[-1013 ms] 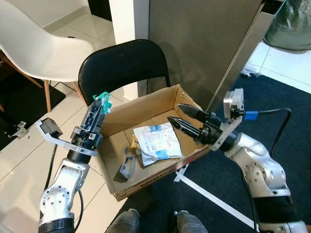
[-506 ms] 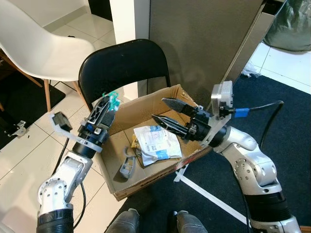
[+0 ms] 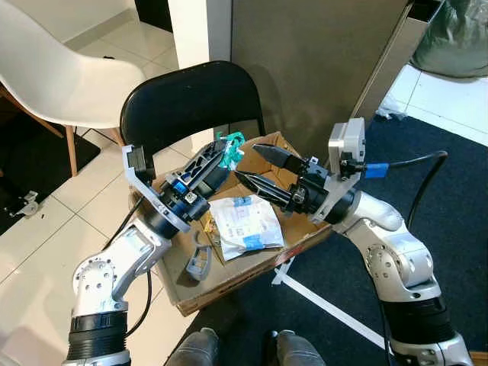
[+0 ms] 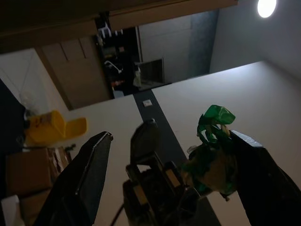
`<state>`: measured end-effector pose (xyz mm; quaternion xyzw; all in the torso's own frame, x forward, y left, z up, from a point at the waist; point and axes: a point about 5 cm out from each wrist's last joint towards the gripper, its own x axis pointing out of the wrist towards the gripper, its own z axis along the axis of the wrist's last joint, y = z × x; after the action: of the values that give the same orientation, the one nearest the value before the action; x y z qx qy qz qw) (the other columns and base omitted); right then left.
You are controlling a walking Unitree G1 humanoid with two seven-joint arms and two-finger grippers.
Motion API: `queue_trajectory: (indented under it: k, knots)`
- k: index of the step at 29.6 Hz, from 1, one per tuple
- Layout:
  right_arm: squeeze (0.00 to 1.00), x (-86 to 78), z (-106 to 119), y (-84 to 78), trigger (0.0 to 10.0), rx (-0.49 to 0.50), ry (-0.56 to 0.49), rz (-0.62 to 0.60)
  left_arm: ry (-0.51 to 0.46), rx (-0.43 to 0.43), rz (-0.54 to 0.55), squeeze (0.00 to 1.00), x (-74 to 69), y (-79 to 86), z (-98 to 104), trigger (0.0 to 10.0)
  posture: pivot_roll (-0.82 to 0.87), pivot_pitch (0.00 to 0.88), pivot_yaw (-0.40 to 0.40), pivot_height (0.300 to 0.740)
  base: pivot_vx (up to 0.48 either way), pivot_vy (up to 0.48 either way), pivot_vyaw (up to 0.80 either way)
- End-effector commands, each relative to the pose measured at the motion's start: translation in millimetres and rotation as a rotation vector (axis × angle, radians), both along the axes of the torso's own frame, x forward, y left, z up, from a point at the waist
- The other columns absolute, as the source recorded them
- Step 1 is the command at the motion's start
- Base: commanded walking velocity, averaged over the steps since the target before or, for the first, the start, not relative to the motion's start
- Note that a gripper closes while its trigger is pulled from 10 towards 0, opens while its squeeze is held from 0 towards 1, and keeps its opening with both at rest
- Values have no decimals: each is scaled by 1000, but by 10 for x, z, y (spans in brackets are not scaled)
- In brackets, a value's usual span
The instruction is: Picking trash to rubbish bin
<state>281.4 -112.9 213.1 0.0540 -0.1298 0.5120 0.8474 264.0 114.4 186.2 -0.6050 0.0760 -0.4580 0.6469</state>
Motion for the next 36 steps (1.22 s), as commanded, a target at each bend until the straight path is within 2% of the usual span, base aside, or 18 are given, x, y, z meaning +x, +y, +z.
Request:
queue_trajectory:
  k: [1, 10, 17, 23, 26, 27, 29, 30, 31, 33, 36]
  knots:
    - [0, -32, 67, 27, 10000, 1, -29, 14, 24, 3, -15, 0, -28, -5, -35, 10000, 25, 163, -8, 740, 0, 0, 0]
    - [0, -82, 152, 71, 10000, 16, -53, 56, 110, 21, 105, 0, 20, 132, -173, 10000, 29, 159, -11, 740, 0, 0, 0]
    - [0, -179, 142, 126, 10000, -47, -70, 138, 139, 5, 146, 0, 63, 200, -188, 10000, 28, 154, -13, 740, 0, 0, 0]
    - [0, -143, 91, 118, 10000, -105, -78, 97, 129, 22, 153, 0, 73, 187, -174, 10000, 27, 151, -13, 740, 0, 0, 0]
    - [0, -79, 55, 56, 10000, -128, -72, 36, 130, 95, 204, 0, 99, 214, -213, 10000, 27, 147, -13, 740, 0, 0, 0]
    - [0, -79, 55, 56, 10000, -128, -72, 36, 130, 95, 204, 0, 99, 214, -213, 10000, 27, 147, -13, 740, 0, 0, 0]
    - [0, -46, 46, 19, 10000, -128, -63, 6, 110, 186, 234, 0, 112, 219, -234, 10000, 27, 147, -13, 740, 0, 0, 0]
    - [0, -40, 48, -1, 10000, -115, -53, 2, 71, 285, 252, 0, 106, 201, -241, 10000, 27, 148, -12, 740, 0, 0, 0]
    - [0, -40, 48, -1, 10000, -115, -53, 2, 71, 285, 252, 0, 106, 201, -241, 10000, 27, 148, -12, 740, 0, 0, 0]
    - [0, -47, 54, -41, 10000, -70, -24, 16, -2, 399, 265, 0, 86, 170, -229, 10000, 27, 151, -9, 740, 0, 0, 0]
    - [0, -88, 57, -93, 10000, 0, 27, 74, -111, 466, 290, 0, 55, 173, -164, 10000, 28, 153, -9, 740, 0, 0, 0]
